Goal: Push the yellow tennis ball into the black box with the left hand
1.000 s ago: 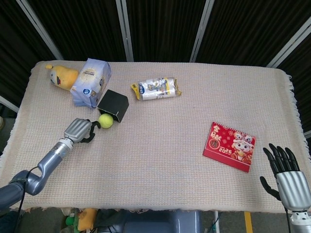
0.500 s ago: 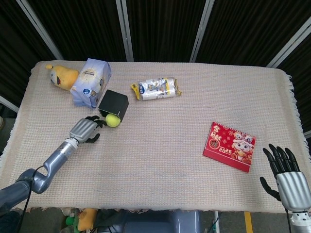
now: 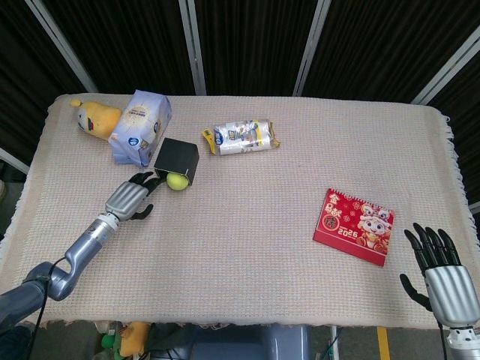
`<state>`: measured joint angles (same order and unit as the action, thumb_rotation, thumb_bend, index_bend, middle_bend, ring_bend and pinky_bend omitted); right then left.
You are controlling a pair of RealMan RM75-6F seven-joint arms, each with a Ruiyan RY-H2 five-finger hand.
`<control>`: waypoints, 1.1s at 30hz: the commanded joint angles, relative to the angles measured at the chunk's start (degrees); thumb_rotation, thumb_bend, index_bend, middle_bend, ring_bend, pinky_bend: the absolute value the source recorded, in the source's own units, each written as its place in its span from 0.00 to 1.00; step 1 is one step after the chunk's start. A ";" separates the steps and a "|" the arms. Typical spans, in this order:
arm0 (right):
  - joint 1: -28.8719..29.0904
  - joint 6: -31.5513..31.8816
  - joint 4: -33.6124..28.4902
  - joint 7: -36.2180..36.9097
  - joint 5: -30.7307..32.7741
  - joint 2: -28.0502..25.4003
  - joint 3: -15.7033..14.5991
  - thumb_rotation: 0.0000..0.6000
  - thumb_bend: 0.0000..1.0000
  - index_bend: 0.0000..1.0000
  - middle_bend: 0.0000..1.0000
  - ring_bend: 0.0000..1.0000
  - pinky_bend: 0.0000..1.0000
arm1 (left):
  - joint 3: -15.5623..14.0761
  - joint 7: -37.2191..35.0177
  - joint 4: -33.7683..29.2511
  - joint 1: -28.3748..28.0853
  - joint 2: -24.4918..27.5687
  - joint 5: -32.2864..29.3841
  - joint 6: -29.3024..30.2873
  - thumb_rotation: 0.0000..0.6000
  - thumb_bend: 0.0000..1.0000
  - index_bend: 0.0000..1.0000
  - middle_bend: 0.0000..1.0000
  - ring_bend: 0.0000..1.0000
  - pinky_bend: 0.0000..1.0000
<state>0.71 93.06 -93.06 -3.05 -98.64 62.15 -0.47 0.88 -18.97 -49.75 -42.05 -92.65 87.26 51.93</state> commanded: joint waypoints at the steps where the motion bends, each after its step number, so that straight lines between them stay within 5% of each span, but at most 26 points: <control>1: 0.01 -0.03 -0.02 -0.06 0.04 0.02 0.02 1.00 0.37 0.00 0.00 0.00 0.00 | -0.06 0.06 -0.13 0.09 0.04 0.08 0.35 1.00 0.48 0.09 0.16 0.03 0.10; 21: -0.42 0.94 0.06 0.55 -0.29 -0.20 0.03 1.00 0.37 0.00 0.00 0.00 0.00 | 0.80 4.48 -2.71 -0.18 0.19 -1.84 -0.65 1.00 0.40 0.04 0.02 0.00 0.00; 33: -0.42 0.71 0.08 -0.28 -0.35 0.14 0.01 1.00 0.37 0.00 0.00 0.00 0.00 | -4.38 5.48 -12.95 4.91 8.59 4.45 9.60 1.00 0.25 0.03 0.06 0.00 0.00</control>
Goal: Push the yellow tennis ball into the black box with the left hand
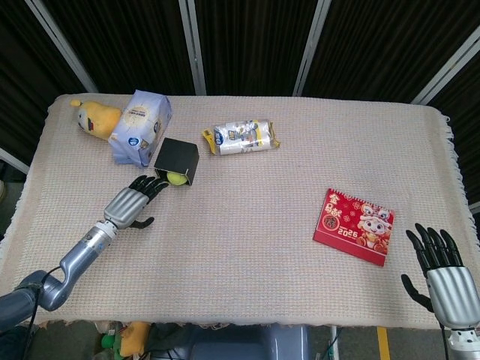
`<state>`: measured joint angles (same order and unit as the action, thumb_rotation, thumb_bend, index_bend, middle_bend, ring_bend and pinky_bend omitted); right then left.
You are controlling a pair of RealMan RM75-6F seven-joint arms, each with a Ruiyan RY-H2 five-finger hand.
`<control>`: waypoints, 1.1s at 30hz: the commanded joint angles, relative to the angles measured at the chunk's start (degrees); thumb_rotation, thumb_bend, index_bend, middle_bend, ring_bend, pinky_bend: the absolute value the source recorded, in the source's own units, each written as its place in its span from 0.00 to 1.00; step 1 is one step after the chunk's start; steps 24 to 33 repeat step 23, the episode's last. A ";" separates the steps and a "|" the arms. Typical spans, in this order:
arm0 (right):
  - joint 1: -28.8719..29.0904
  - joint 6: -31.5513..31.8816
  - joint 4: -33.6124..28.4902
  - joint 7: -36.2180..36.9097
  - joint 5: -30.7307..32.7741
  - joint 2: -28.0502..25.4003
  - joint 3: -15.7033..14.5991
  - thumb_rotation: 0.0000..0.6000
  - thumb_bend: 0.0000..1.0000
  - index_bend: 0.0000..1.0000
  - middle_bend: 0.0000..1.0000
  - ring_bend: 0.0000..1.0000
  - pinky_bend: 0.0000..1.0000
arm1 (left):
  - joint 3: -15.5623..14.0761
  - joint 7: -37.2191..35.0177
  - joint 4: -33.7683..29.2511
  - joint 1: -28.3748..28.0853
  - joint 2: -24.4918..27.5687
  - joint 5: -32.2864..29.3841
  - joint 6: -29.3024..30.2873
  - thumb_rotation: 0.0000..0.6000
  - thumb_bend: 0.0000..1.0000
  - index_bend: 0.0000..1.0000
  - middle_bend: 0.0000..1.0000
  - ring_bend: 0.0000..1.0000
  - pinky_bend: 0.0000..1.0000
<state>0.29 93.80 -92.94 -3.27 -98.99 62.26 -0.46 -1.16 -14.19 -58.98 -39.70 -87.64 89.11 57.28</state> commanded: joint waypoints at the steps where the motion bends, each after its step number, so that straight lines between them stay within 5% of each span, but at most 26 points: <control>1: -0.01 -0.03 -0.08 -0.14 0.00 0.03 0.00 1.00 0.37 0.00 0.00 0.00 0.00 | -3.47 1.09 -5.26 3.74 5.18 3.80 6.29 1.00 0.23 0.03 0.07 0.00 0.00; 6: -0.24 0.48 -0.17 -0.60 -0.18 0.23 0.05 1.00 0.37 0.00 0.00 0.00 0.00 | -7.22 2.94 -11.88 11.47 12.20 7.60 19.32 1.00 0.10 0.01 0.07 0.00 0.00; 12: -0.30 0.97 0.10 -0.76 -0.73 0.72 0.10 1.00 0.37 0.00 0.00 0.00 0.00 | -6.91 17.82 -20.30 24.63 16.64 1.41 33.22 1.00 0.05 0.00 0.03 0.00 0.00; 19: 0.20 0.68 0.39 -0.16 -0.31 1.24 0.71 1.00 0.36 0.00 0.00 0.00 0.00 | -5.73 31.23 -23.00 32.10 15.65 3.54 45.78 1.00 0.05 0.00 0.02 0.00 0.00; 33: 0.20 0.75 0.40 0.36 0.10 1.28 0.91 1.00 0.36 0.00 0.00 0.00 0.00 | -7.39 32.96 -23.33 33.51 15.21 7.01 46.52 1.00 0.05 0.00 0.03 0.00 0.00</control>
